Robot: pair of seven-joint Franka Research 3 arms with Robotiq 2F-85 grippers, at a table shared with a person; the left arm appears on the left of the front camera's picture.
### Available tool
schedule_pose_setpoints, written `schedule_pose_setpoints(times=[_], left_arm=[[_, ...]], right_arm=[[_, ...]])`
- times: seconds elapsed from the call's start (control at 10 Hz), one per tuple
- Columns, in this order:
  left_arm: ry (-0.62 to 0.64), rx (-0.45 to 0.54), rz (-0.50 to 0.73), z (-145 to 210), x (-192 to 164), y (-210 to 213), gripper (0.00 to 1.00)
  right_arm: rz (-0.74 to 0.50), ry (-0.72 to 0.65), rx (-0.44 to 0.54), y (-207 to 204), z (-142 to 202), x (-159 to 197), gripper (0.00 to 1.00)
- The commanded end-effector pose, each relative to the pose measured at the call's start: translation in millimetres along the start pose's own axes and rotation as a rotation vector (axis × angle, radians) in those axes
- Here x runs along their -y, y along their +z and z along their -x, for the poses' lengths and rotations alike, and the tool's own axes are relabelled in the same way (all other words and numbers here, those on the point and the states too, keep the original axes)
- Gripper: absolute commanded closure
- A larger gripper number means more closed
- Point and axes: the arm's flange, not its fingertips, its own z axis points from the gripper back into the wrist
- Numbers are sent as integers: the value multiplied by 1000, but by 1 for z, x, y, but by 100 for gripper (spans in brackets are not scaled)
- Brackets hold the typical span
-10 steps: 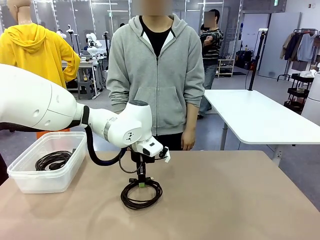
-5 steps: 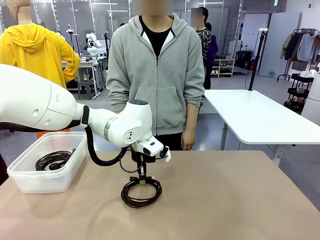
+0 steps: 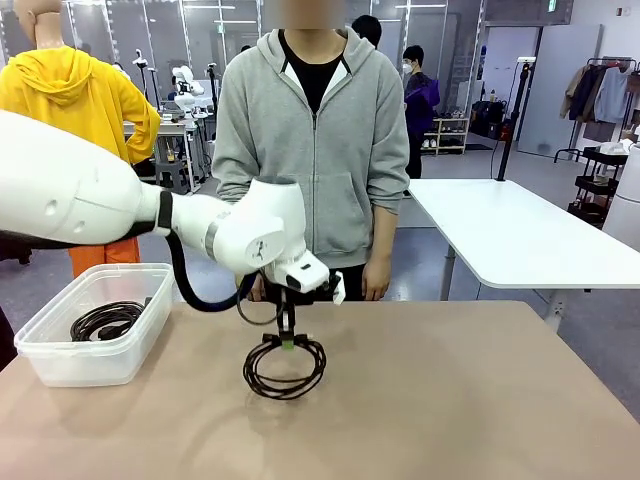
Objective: Organize and store the cables.
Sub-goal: Place the USB Extension Cable into the Organizing box.
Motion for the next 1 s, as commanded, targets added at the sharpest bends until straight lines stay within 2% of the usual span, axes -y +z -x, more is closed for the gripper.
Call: schedule_pose_setpoints(times=[0.0,0.2,0.4,0.9], left_arm=[[-55,11,19,11,0,61,100],[-19,33,16,11,-1,88,100],[-29,21,-23,5,2,91,100],[-29,21,-23,5,2,91,100]], right_arm=[[-5,13,-3,1,0,-1,0],[-5,13,-3,1,0,-1,0],[-5,13,-3,1,0,-1,0],[-5,13,-3,1,0,-1,0]])
